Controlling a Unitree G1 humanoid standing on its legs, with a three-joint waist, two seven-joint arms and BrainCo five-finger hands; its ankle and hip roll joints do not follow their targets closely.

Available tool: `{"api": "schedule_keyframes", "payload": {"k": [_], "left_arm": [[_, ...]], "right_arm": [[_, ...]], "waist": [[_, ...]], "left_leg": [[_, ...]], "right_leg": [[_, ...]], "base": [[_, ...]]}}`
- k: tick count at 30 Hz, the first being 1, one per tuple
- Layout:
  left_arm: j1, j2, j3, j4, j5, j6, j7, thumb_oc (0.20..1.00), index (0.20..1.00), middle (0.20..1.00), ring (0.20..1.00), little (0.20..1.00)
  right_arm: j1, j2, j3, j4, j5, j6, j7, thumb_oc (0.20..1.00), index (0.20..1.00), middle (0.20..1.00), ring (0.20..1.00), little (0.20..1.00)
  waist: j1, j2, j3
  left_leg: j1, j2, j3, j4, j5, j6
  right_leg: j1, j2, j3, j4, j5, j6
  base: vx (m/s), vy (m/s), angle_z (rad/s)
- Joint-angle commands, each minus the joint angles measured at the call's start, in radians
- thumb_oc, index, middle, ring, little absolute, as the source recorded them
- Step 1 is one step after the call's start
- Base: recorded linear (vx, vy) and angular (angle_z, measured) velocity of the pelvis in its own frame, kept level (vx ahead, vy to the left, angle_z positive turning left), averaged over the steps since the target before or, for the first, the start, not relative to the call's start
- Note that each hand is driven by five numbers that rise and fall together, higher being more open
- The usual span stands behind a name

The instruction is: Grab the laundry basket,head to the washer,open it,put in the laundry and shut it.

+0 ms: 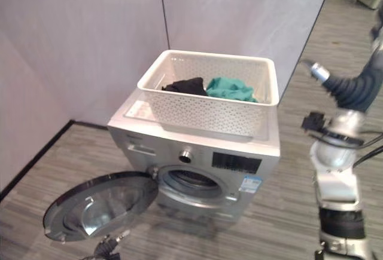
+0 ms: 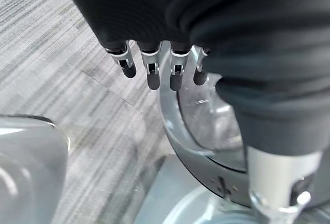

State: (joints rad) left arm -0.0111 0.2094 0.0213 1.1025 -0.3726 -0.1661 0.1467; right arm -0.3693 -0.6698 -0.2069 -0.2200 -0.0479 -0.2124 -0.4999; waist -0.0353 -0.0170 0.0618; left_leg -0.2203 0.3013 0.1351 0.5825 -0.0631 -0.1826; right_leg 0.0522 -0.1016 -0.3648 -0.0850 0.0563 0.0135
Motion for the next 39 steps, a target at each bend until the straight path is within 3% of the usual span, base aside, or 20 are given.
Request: {"api": "schedule_keyframes", "payload": {"k": [1, 2, 3, 4, 6, 10, 13, 20, 25, 33, 39], "left_arm": [[-0.053, 0.068, -0.041, -0.062, 0.012, -0.059, 0.020, 1.000, 1.000, 1.000, 1.000, 1.000], [-0.035, 0.086, -0.053, -0.100, 0.009, -0.066, 0.014, 1.000, 1.000, 1.000, 1.000, 1.000], [-0.031, 0.090, -0.047, -0.095, 0.003, -0.065, 0.008, 1.000, 1.000, 1.000, 1.000, 1.000], [-0.032, 0.089, -0.046, -0.095, 0.003, -0.065, 0.008, 1.000, 1.000, 1.000, 1.000, 1.000], [-0.003, 0.108, -0.012, -0.037, -0.024, -0.042, -0.029, 1.000, 1.000, 1.000, 1.000, 1.000], [0.013, 0.127, -0.006, -0.035, -0.041, -0.030, -0.061, 1.000, 1.000, 1.000, 1.000, 1.000], [0.021, 0.128, -0.018, -0.037, -0.054, -0.027, -0.076, 1.000, 1.000, 1.000, 1.000, 1.000], [0.025, 0.126, -0.031, -0.005, -0.051, -0.029, -0.096, 1.000, 1.000, 1.000, 1.000, 1.000], [0.024, 0.129, -0.020, 0.038, -0.060, -0.022, -0.111, 1.000, 1.000, 1.000, 1.000, 1.000], [0.017, 0.143, 0.010, 0.092, -0.065, -0.008, -0.133, 1.000, 1.000, 1.000, 1.000, 1.000], [0.025, 0.145, 0.030, 0.091, -0.084, -0.008, -0.162, 1.000, 1.000, 1.000, 1.000, 1.000]], "right_arm": [[-0.033, -0.077, 0.018, 0.121, 0.025, -0.019, 0.019, 1.000, 1.000, 1.000, 1.000, 1.000], [-0.076, -0.145, 0.052, 0.200, 0.044, -0.003, 0.046, 1.000, 1.000, 1.000, 1.000, 1.000], [-0.087, -0.163, 0.069, 0.223, 0.061, 0.009, 0.077, 1.000, 1.000, 1.000, 1.000, 1.000], [-0.091, -0.164, 0.071, 0.225, 0.062, 0.008, 0.077, 1.000, 1.000, 1.000, 1.000, 1.000], [-0.129, -0.237, 0.156, 0.295, 0.129, 0.030, 0.219, 1.000, 1.000, 1.000, 1.000, 1.000], [-0.206, -0.337, 0.271, 0.388, 0.237, 0.062, 0.371, 1.000, 1.000, 1.000, 1.000, 1.000], [-0.310, -0.396, 0.358, 0.481, 0.269, 0.076, 0.406, 1.000, 1.000, 1.000, 1.000, 1.000], [-0.648, -0.448, 0.640, 0.800, 0.220, 0.100, 0.468, 1.000, 1.000, 1.000, 1.000, 1.000], [-0.771, -0.416, 0.770, 0.981, 0.231, 0.121, 0.542, 1.000, 1.000, 1.000, 1.000, 1.000], [-0.752, -0.460, 0.858, 0.929, 0.295, 0.137, 0.678, 1.000, 1.000, 1.000, 1.000, 1.000], [-0.653, -0.622, 0.890, 0.783, 0.340, 0.117, 0.764, 1.000, 1.000, 1.000, 1.000, 1.000]], "waist": [[0.048, -0.023, 0.025], [0.081, -0.019, 0.036], [0.079, -0.016, 0.034], [0.077, -0.018, 0.034], [0.084, -0.037, 0.006], [0.090, -0.072, -0.019], [0.093, -0.087, -0.029], [0.110, -0.106, -0.053], [0.123, -0.124, -0.053], [0.122, -0.155, -0.046], [0.113, -0.179, -0.050]], "left_leg": [[0.047, -0.005, 0.019, -0.190, 0.004, 0.044], [0.051, -0.020, -0.060, -0.375, 0.047, 0.032], [0.073, -0.029, -0.070, -0.419, 0.045, 0.032], [0.075, -0.034, -0.068, -0.428, 0.054, 0.034], [0.148, -0.066, -0.020, -0.504, 0.071, 0.041], [0.194, -0.094, 0.033, -0.561, 0.084, 0.058], [0.212, -0.114, 0.052, -0.584, 0.084, 0.069], [0.239, -0.153, 0.071, -0.613, 0.069, 0.093], [0.235, -0.170, 0.062, -0.608, 0.061, 0.104], [0.219, -0.180, 0.041, -0.610, 0.065, 0.107], [0.213, -0.188, 0.030, -0.626, 0.070, 0.101]], "right_leg": [[-0.037, -0.047, -0.011, -0.002, -0.065, 0.078], [-0.023, -0.035, 0.024, -0.002, -0.073, 0.090], [-0.014, -0.031, 0.031, -0.002, -0.071, 0.094], [-0.016, -0.035, 0.031, -0.002, -0.067, 0.094], [0.020, -0.053, 0.029, 0.014, -0.067, 0.100], [0.011, -0.076, 0.033, 0.046, -0.065, 0.112], [0.006, -0.093, 0.035, 0.064, -0.065, 0.122], [-0.005, -0.128, 0.015, 0.092, -0.054, 0.150], [-0.011, -0.146, 0.000, 0.120, -0.051, 0.160], [-0.022, -0.158, -0.021, 0.157, -0.056, 0.167], [-0.027, -0.170, -0.045, 0.164, -0.048, 0.175]], "base": [[0.12, 0.247, 0.16], [0.14, 0.176, -0.13], [0.13, 0.181, -0.41], [0.21, 0.162, -0.78], [0.27, 0.251, -0.74], [0.11, 0.148, -0.71], [0.04, 0.110, -0.15], [0.04, 0.100, -0.05], [0.03, 0.060, 0.02], [0.02, 0.036, 0.07], [0.00, 0.015, 0.18]]}}
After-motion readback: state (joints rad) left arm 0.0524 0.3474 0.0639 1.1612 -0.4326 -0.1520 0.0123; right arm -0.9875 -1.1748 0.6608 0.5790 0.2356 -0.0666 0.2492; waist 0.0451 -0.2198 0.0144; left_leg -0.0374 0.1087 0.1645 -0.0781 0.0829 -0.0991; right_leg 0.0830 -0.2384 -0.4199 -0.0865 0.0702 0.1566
